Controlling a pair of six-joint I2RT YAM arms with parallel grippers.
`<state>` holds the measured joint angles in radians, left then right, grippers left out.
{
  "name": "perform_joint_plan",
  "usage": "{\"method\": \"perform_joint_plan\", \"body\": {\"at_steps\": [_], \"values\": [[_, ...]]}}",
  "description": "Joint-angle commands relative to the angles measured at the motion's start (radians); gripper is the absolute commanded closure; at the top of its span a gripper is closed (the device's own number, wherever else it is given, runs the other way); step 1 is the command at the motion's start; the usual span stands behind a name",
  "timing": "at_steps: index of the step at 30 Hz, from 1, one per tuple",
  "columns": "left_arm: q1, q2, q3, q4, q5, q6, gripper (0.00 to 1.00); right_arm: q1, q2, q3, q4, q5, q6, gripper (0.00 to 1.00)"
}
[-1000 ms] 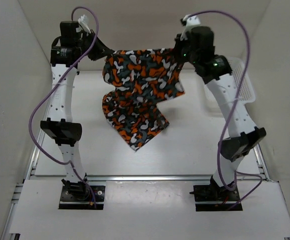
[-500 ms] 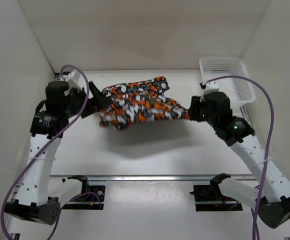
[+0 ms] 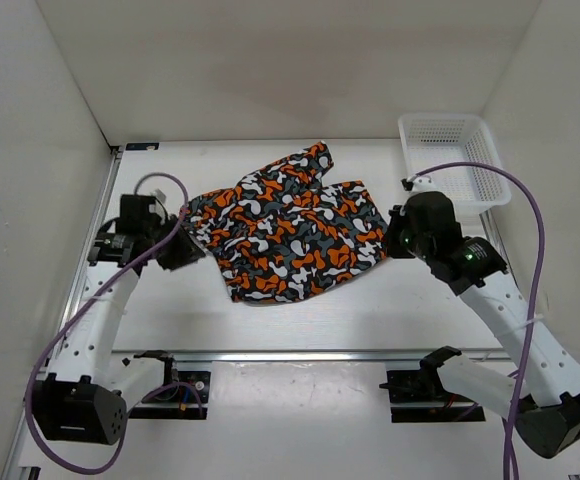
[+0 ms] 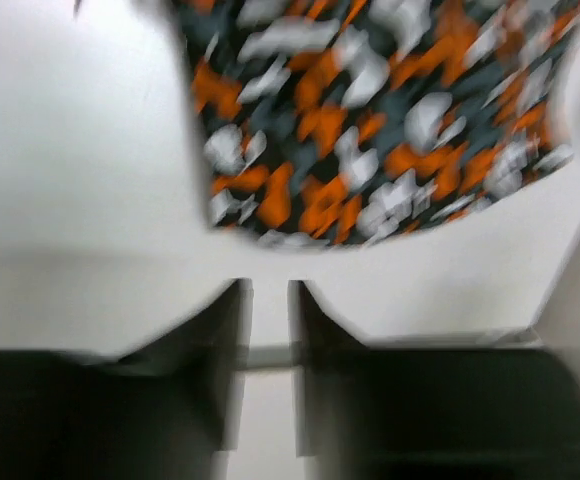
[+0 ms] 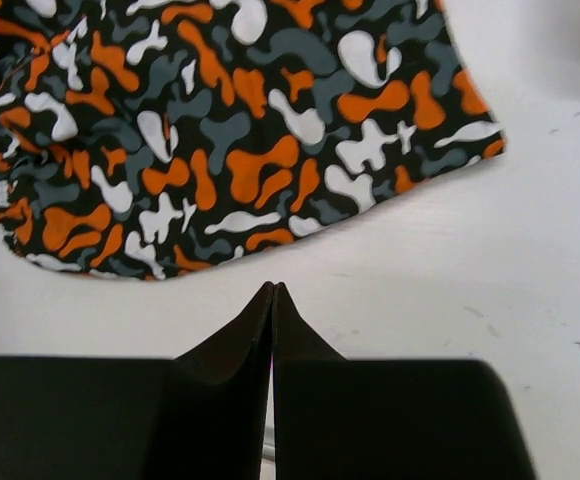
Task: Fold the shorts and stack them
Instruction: Flatten the shorts out
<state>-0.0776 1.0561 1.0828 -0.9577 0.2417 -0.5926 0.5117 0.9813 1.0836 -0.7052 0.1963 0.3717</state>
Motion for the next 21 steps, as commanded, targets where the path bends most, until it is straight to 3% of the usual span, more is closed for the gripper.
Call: {"method": "perform_joint_plan", "body": {"at_steps": [1,2,3,6,7,8,10,12,14,17,21], "values": [[-0.028,-0.019,-0.159,0.023,0.103,-0.047,0.39,0.002,0.013,-0.06,-0.034,-0.1,0.045,0.97],[-0.046,-0.01,-0.196,0.043,0.119,-0.059,0.25,0.002,0.022,-0.076,-0.043,-0.081,0.114,0.97],[-0.075,0.008,-0.263,0.063,0.129,-0.09,0.17,-0.007,0.022,-0.089,-0.053,-0.081,0.136,0.93],[-0.109,0.034,-0.34,0.167,0.14,-0.131,0.04,-0.039,0.048,-0.151,-0.037,-0.17,0.185,0.77],[-0.123,0.059,-0.366,0.189,0.149,-0.145,0.04,-0.039,0.048,-0.171,-0.027,-0.17,0.203,0.4],[-0.123,0.076,-0.366,0.204,0.136,-0.145,0.01,-0.059,0.048,-0.21,-0.016,-0.184,0.22,0.24],[-0.123,0.141,-0.379,0.246,0.126,-0.136,0.01,-0.111,0.057,-0.249,0.022,-0.208,0.268,0.03],[-0.123,0.191,-0.379,0.272,0.117,-0.127,0.06,-0.192,0.066,-0.31,0.082,-0.239,0.292,0.03],[-0.123,0.263,-0.379,0.316,0.117,-0.116,0.12,-0.293,0.094,-0.375,0.142,-0.34,0.305,0.11],[-0.133,0.341,-0.368,0.349,0.103,-0.105,0.27,-0.395,0.152,-0.402,0.266,-0.425,0.314,0.16],[-0.133,0.406,-0.331,0.375,0.094,-0.096,0.4,-0.429,0.287,-0.341,0.325,-0.439,0.296,0.2]]}}
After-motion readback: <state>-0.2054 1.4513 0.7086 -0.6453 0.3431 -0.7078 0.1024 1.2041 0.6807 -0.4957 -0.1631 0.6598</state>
